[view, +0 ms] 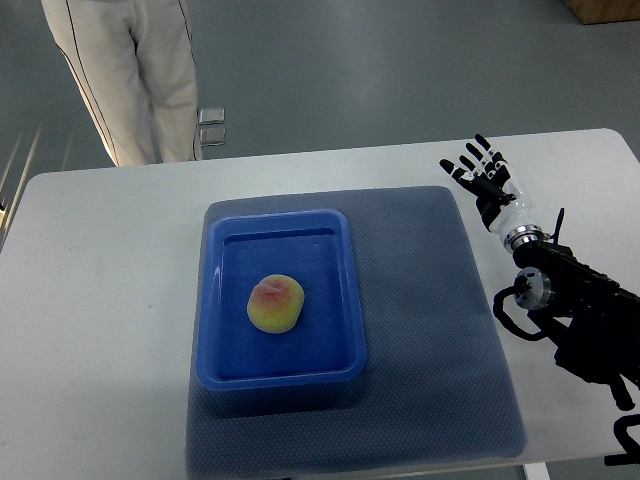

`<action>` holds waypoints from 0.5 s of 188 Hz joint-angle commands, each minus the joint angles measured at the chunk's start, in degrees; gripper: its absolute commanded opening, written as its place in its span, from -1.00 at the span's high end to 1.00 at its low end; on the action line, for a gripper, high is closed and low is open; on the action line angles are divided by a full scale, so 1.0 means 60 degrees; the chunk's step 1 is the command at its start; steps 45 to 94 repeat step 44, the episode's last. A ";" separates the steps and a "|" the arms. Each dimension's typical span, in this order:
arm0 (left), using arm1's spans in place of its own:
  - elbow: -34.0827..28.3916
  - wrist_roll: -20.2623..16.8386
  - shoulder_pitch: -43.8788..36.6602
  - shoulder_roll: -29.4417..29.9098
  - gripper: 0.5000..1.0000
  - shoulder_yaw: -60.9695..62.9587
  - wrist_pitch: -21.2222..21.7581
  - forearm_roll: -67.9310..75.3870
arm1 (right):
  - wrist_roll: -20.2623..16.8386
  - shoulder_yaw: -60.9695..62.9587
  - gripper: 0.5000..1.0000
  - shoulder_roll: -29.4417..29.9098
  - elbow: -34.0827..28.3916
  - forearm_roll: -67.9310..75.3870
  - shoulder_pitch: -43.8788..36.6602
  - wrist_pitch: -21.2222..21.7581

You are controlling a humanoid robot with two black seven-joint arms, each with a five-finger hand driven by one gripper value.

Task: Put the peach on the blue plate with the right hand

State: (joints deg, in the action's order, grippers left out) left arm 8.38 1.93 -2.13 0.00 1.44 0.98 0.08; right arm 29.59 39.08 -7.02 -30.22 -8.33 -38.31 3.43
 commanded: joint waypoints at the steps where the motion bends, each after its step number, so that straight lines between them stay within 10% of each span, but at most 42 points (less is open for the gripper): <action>1: -0.0034 0.0000 0.0003 0.0000 -1.00 -0.0006 -0.0002 0.0001 | 0.0005 0.0006 -0.71 0.0027 -0.0002 0.0011 -0.0061 0.0000; 94: -0.0034 0.0000 0.0003 0.0000 -1.00 0.0009 -0.0002 0.0001 | 0.0430 0.0006 -0.71 0.0203 -0.0002 -0.0003 -0.0105 -0.0162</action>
